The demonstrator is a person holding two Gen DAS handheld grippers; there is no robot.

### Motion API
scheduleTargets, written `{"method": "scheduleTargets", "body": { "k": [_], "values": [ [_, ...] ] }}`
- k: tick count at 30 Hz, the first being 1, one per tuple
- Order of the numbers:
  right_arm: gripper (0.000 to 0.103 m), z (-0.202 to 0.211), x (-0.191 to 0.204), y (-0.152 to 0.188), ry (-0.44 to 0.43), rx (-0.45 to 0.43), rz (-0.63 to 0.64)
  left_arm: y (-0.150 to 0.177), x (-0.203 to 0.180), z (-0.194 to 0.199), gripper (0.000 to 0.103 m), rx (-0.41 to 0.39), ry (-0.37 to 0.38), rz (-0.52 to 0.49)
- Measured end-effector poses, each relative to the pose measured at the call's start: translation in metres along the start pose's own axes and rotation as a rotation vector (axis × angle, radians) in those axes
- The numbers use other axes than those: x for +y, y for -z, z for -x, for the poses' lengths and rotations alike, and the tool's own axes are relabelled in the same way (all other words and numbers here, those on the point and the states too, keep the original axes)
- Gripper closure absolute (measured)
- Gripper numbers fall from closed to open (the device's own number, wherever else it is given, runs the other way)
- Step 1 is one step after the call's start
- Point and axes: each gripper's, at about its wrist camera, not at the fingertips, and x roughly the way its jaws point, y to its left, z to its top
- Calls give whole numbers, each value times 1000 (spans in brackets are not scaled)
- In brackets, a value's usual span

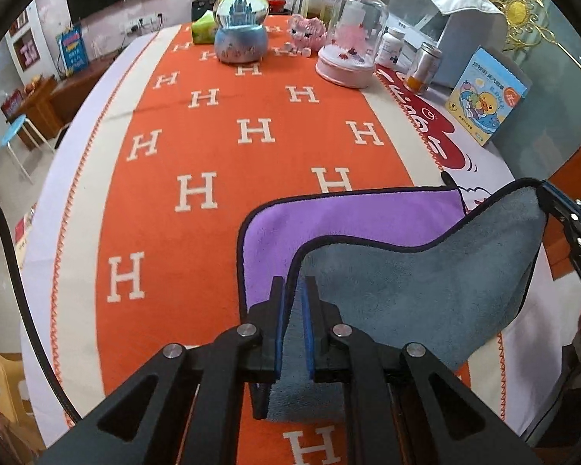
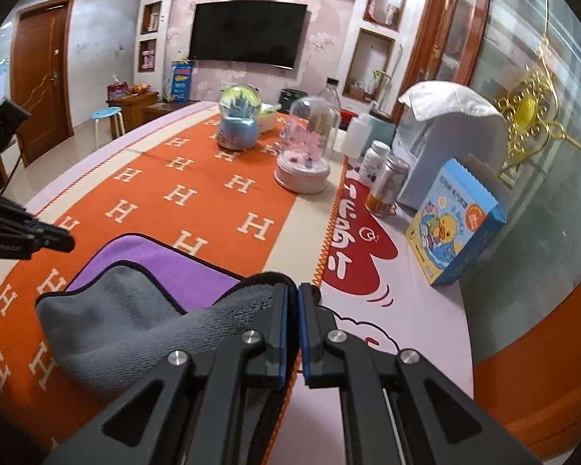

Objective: Fold towel

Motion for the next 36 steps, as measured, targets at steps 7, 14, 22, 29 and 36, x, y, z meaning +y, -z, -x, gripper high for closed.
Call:
{"method": "scheduleTargets", "body": {
  "k": [7, 14, 22, 29, 36],
  "values": [
    [70, -22, -7, 0, 7, 29, -54, -1, 6, -2, 81, 3, 24, 40],
    [55, -26, -10, 1, -7, 41, -94, 0, 10, 5, 73, -10, 22, 64],
    [37, -6, -9, 1, -16, 38, -129, 7, 3, 29, 55, -46, 11, 57],
    [28, 17, -4, 9, -24, 70, -175, 23, 0, 52, 41, -73, -2, 71],
    [15, 35, 11, 30, -38, 134, -229, 53, 2, 74, 31, -91, 1, 112]
  ]
}}
